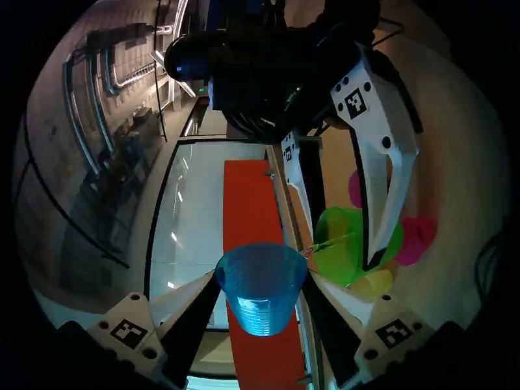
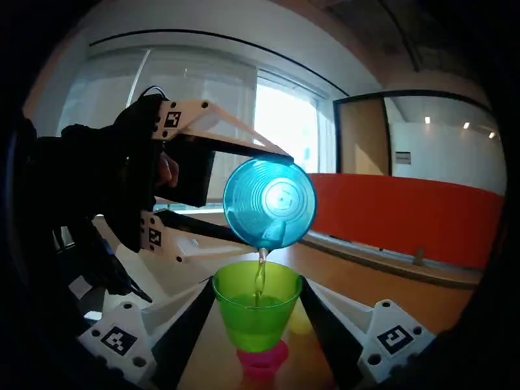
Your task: Pour water
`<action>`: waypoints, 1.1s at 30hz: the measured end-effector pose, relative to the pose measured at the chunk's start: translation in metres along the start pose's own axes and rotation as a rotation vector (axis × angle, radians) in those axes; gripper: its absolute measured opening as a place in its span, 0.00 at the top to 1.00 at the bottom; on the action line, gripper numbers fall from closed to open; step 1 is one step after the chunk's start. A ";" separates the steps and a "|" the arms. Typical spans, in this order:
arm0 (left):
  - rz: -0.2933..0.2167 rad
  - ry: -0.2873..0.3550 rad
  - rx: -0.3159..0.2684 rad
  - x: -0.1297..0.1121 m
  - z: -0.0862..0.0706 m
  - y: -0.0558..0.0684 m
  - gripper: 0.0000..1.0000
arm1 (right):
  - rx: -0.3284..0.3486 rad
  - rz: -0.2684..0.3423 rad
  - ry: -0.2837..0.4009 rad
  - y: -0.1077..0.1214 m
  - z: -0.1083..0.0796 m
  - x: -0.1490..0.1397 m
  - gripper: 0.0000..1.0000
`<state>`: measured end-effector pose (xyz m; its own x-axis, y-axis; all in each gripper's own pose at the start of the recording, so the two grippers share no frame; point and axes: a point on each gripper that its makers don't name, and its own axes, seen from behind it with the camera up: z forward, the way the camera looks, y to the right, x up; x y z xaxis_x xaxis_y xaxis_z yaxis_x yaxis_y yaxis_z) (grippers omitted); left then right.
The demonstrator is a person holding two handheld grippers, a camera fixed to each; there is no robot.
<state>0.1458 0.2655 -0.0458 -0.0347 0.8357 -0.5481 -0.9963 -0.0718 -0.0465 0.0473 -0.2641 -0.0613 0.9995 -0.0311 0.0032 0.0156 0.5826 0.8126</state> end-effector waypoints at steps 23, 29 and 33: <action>0.064 0.011 0.021 0.009 -0.001 -0.001 0.15 | 0.000 0.001 0.001 0.001 -0.002 -0.001 0.06; 0.036 0.016 0.023 0.009 -0.001 -0.003 0.15 | -0.002 -0.003 -0.001 0.001 -0.002 -0.001 0.06; 0.016 0.020 0.020 0.010 -0.001 -0.003 0.15 | -0.003 -0.003 -0.001 0.001 -0.002 -0.001 0.06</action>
<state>0.1482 0.2730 -0.0520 -0.0494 0.8231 -0.5657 -0.9970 -0.0742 -0.0209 0.0460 -0.2620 -0.0614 0.9994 -0.0337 0.0018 0.0182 0.5847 0.8110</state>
